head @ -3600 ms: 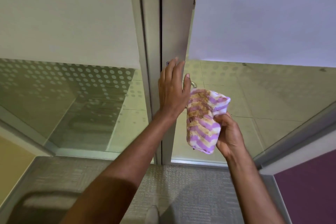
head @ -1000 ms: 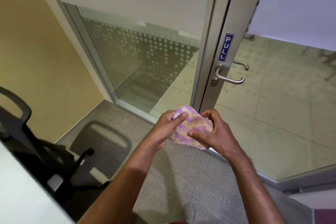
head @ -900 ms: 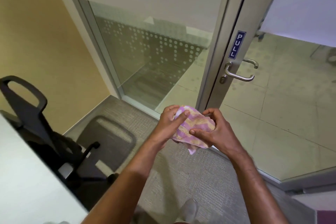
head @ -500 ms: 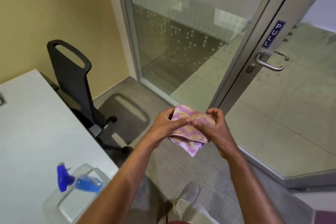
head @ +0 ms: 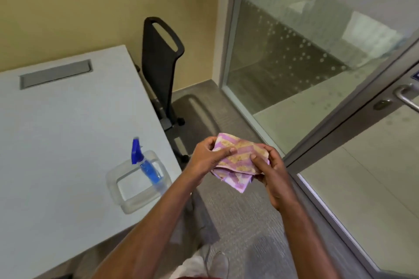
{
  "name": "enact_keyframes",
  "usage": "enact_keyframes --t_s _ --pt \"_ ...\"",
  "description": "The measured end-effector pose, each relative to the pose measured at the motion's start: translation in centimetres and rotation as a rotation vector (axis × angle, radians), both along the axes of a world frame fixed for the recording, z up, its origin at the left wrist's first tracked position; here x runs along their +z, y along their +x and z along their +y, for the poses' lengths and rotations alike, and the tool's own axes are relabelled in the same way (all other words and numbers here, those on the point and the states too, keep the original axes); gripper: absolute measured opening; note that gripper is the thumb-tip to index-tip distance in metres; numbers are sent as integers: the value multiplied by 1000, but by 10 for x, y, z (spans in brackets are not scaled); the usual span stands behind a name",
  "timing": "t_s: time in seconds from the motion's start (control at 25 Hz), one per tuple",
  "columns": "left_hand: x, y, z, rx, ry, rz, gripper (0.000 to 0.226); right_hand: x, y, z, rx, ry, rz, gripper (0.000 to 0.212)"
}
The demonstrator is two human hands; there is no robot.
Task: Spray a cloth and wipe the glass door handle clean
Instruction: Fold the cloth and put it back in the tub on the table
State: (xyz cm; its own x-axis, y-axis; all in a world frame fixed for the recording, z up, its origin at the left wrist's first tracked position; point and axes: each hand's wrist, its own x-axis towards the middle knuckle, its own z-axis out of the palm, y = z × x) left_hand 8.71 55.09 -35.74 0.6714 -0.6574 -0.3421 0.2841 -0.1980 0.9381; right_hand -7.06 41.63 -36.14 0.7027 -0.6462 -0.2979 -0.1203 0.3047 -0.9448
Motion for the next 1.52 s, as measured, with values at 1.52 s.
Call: enact_keyframes --t_s 1.52 --pt "-172 177 286 66 683 -297 40 -188 224 321 578 -601 568 44"
